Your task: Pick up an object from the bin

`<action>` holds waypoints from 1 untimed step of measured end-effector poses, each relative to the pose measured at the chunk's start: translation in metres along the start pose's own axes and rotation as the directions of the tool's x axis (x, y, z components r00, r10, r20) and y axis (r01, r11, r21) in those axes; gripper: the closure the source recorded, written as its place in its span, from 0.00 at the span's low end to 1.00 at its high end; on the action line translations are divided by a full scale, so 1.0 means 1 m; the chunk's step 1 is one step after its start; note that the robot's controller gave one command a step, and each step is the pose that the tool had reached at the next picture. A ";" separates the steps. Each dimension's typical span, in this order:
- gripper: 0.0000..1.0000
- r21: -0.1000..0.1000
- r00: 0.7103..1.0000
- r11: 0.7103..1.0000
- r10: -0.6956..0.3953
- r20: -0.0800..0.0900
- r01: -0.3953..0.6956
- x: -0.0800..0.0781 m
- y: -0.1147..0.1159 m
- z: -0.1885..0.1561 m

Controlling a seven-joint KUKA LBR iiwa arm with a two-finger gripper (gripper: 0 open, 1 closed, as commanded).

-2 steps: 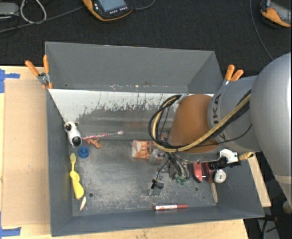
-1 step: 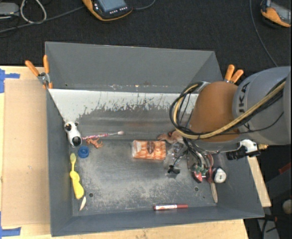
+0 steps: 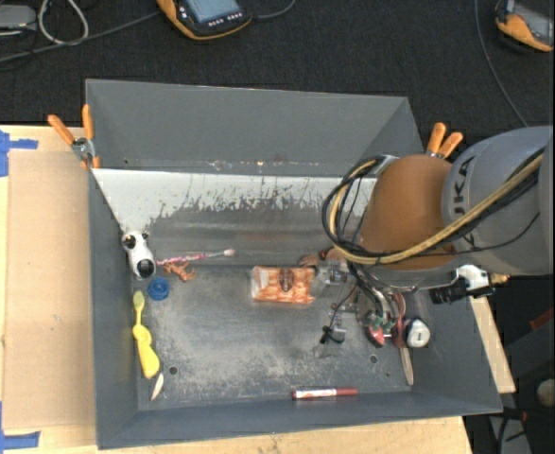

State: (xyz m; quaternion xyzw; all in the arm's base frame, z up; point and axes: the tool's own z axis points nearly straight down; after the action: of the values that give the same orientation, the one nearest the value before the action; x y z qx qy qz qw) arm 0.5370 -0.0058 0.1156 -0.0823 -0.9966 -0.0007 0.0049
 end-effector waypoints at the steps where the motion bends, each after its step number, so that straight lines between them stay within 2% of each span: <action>1: 0.00 0.000 1.000 1.000 -0.001 0.000 0.001 0.000 0.000 0.000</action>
Offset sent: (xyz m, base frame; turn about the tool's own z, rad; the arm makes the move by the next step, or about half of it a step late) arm 0.0358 0.0184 -0.0130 -0.0589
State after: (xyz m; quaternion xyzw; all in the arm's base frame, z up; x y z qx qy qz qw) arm 0.5369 -0.0055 0.1156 -0.0817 -0.9966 -0.0008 0.0050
